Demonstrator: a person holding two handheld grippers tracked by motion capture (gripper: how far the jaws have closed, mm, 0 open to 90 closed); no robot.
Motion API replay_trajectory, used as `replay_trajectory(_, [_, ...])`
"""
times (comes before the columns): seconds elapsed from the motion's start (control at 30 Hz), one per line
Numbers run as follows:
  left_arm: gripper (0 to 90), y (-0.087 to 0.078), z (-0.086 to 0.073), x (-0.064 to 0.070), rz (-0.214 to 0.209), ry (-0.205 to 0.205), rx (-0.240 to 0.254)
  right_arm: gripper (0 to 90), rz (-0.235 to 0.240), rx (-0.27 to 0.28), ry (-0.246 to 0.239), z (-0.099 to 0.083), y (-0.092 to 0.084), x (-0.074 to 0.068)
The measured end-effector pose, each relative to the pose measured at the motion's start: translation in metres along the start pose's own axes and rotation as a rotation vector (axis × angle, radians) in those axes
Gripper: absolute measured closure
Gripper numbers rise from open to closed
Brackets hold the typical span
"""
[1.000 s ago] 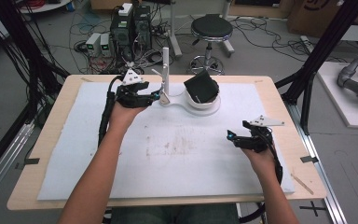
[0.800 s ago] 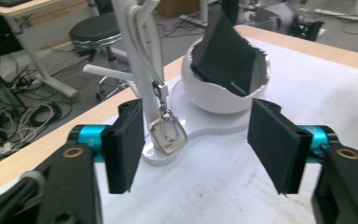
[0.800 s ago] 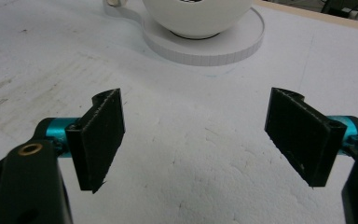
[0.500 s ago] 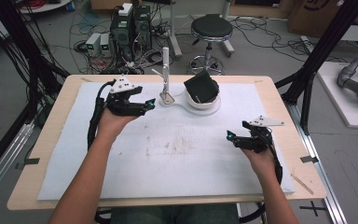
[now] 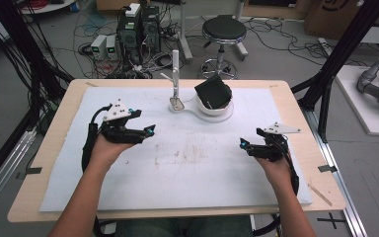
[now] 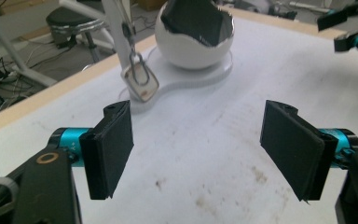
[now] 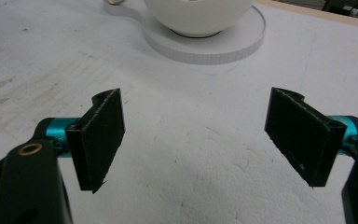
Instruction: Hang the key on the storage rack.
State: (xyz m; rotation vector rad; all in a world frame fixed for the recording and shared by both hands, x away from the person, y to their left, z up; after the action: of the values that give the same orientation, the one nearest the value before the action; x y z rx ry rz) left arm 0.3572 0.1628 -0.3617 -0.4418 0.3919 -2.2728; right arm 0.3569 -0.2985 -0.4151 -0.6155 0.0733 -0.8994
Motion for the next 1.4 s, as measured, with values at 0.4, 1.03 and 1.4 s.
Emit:
replay_trajectory(0.4, [21.9,0.004,-0.034,-0.01,0.026,-0.033,-0.055,20.1,0.008,-0.014,0.007,-0.002,0.001,0.001])
replay_trajectory(1.03, [20.3,-0.001,-0.043,-0.019,0.046,-0.061,-0.049,20.1,-0.001,-0.019,0.004,-0.002,0.003,0.003])
replay_trajectory(1.4, [20.3,0.0,-0.044,-0.019,0.039,-0.058,-0.058,20.1,-0.002,-0.02,0.003,-0.002,0.003,0.003])
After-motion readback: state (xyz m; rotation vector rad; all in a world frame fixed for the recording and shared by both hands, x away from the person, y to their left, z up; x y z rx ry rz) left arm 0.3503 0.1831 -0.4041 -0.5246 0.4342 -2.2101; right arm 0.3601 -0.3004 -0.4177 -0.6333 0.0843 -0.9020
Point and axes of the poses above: each handheld gripper's, and its own axes: y roughly forward along the jaws, z roughly out of its top, x roughly to its right, the point moved 1 cm from there along y, roughly forward along the jaws, and after that the axes turned 14 degrees about -y, right-handed, at the moved point
